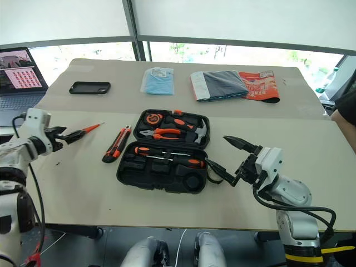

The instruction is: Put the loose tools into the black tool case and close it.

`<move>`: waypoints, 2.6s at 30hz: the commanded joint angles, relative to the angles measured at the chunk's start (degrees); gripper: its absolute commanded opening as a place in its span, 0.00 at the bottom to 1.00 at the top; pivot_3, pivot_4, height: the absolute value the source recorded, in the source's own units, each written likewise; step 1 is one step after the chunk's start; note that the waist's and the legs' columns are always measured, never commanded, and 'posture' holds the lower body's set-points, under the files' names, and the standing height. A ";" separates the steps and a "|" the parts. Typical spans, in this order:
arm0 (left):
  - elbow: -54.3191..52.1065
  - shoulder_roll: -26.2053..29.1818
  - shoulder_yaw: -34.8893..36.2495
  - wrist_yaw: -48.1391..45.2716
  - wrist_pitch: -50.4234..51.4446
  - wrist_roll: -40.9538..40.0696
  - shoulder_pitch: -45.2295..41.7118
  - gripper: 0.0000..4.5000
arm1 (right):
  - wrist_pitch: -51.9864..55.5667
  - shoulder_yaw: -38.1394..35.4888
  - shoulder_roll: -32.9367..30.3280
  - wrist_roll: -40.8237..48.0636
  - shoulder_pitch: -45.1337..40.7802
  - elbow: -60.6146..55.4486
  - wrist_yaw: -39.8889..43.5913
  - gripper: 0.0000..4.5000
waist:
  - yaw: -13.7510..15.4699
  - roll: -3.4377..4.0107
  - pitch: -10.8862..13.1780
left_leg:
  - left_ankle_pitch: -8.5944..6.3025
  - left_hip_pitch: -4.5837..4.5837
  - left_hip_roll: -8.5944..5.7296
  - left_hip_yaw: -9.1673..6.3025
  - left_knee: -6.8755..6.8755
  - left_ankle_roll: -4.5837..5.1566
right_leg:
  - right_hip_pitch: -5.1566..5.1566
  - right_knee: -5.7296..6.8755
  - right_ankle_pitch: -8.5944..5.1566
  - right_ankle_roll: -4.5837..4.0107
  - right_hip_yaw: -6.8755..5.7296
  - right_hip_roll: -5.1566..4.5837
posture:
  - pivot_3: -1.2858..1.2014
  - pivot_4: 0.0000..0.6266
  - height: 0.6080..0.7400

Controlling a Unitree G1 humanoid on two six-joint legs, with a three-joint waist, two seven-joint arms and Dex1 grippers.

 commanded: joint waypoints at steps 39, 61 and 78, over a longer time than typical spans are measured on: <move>-31.64 0.24 -8.89 -46.80 -5.21 -10.66 9.38 0.10 | 5.99 -5.87 -11.34 7.66 6.20 -9.66 5.85 1.00 | -0.10 -0.20 0.10 | 0.03 0.02 -0.05 -0.13 0.37 0.16 | 0.10 0.32 0.01 0.04 0.25 -0.33 | 0.52 0.24 1.00; -38.25 -7.62 -26.59 -43.75 -8.57 4.75 4.00 0.10 | 18.53 -4.42 -12.57 15.09 1.40 -16.81 -0.06 1.00 | 1.16 -0.20 0.10 | -0.37 -0.44 -0.03 -0.29 1.19 0.93 | 0.09 0.19 0.28 0.48 0.32 -0.41 | 0.52 0.24 1.00; -32.18 -9.63 -32.53 -44.44 -11.90 12.39 -0.88 0.10 | 18.80 -4.20 -10.84 14.26 3.90 -18.34 -1.19 1.00 | 1.18 -0.19 0.09 | -0.46 -0.46 -0.07 -0.28 1.24 1.10 | 0.12 0.16 0.31 0.55 0.35 -0.44 | 0.52 0.24 1.00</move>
